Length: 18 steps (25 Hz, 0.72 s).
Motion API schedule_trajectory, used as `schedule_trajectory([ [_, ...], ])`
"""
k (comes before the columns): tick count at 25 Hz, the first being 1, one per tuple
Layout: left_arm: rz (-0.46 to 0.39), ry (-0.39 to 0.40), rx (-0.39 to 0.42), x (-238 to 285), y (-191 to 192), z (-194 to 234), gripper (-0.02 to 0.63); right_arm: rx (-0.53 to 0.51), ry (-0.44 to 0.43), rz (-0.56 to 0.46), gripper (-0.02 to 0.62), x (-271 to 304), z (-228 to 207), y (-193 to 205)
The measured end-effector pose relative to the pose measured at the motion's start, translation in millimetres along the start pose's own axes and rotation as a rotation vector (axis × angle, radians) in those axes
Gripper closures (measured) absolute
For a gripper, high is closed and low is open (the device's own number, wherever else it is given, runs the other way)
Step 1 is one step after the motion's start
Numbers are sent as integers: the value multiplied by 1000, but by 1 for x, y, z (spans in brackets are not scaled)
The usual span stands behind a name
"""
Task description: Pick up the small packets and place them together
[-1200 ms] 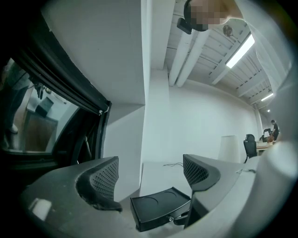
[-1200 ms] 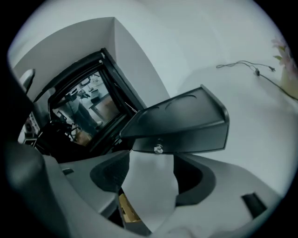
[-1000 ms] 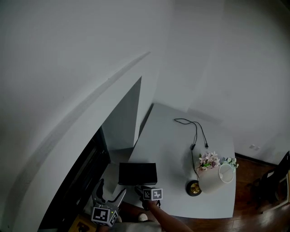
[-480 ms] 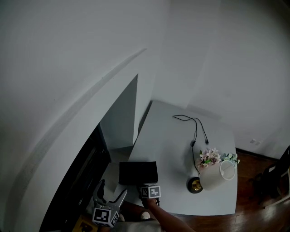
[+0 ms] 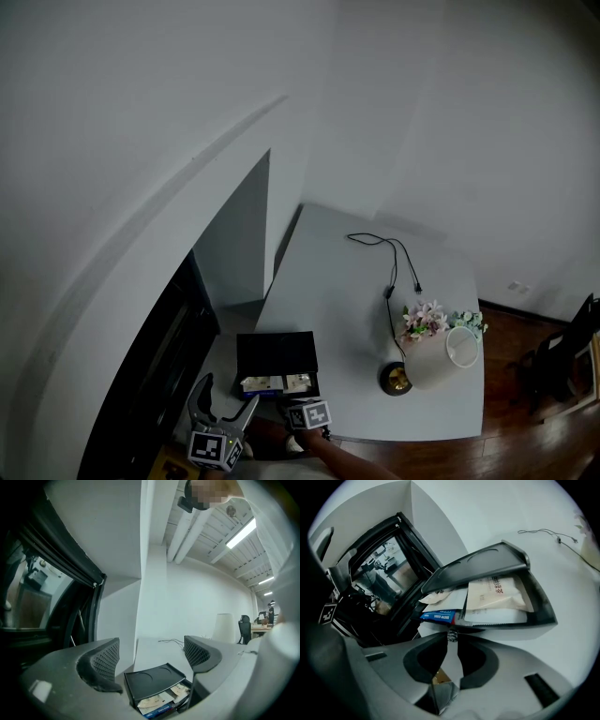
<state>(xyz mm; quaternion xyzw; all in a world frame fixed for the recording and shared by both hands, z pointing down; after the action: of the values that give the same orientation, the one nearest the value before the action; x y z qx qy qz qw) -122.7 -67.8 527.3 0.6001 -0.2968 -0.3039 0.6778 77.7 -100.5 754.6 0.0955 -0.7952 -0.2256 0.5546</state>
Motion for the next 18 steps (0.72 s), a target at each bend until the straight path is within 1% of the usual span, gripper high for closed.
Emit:
schedule_trajectory([
  [3,-16,-2,-17,-1,6,1,192,-20,-5,31,531,-5,2,11],
  [8,-4,-11,-22,-4,3,1,192,-41,2,92,531,-8,1,34],
  [12,4,-19,-19,-7,7,2,192,-35,11,92,531,-7,1,36],
  [16,-6,-17,-21,-8,7,4,192,-107,52,94,526,-17,-2,40],
  [18,-6,-18,-23,-9,6,5,192,-91,44,79,514,-28,-5,42],
])
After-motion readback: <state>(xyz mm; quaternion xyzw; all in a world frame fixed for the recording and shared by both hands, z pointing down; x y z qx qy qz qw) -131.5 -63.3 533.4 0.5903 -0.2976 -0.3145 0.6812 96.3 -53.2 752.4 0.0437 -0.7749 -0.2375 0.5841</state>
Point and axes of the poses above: the fingertips, and each gripper's own axes: x forward along the fingers, z to its left, y out of its underside, the point moved 9 cm from there along -x, backward along the fingers, and after that the axes turned 15 degrees about y, right-handed, at the moved point
